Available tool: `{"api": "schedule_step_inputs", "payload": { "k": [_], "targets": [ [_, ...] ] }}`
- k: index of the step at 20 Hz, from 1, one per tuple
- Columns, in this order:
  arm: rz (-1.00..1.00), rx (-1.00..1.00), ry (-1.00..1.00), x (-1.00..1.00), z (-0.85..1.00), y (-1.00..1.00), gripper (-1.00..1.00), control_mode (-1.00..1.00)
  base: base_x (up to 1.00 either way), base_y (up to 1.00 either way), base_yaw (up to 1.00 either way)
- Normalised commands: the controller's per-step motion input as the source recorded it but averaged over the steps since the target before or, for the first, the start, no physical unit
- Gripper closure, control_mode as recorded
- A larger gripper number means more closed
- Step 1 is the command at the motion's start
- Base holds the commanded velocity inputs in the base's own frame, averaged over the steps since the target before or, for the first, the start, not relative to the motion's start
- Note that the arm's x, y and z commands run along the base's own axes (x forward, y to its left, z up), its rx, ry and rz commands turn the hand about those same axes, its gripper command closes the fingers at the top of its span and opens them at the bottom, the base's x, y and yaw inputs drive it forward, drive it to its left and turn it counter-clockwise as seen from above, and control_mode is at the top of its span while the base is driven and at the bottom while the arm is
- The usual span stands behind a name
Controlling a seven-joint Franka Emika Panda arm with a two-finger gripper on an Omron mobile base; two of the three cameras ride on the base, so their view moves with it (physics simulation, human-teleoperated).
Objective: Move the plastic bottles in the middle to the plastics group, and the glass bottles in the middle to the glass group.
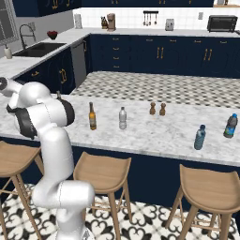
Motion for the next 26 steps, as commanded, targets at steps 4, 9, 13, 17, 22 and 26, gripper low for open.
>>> {"api": "schedule_step_inputs", "payload": {
  "k": [4,9,13,17,22,26],
  "targets": [
    [0.00,0.00,0.00,0.15,-0.01,0.03,1.00,-1.00,0.00,0.00,0.00],
    [0.00,0.00,0.00,0.08,-0.15,0.03,1.00,-1.00,0.00,0.00,0.00],
    [0.00,0.00,0.00,0.00,-0.26,0.07,1.00,-1.00,0.00,0.00,0.00],
    [0.00,0.00,0.00,0.00,-0.21,0.05,1.00,-1.00,0.00,0.00,0.00],
    [0.00,0.00,0.00,0.00,-0.20,0.00,1.00,-1.00,0.00,0.00,0.00],
    [0.00,0.00,0.00,0.00,-0.14,0.00,1.00,-1.00,0.00,0.00,0.00]
  ]
}}
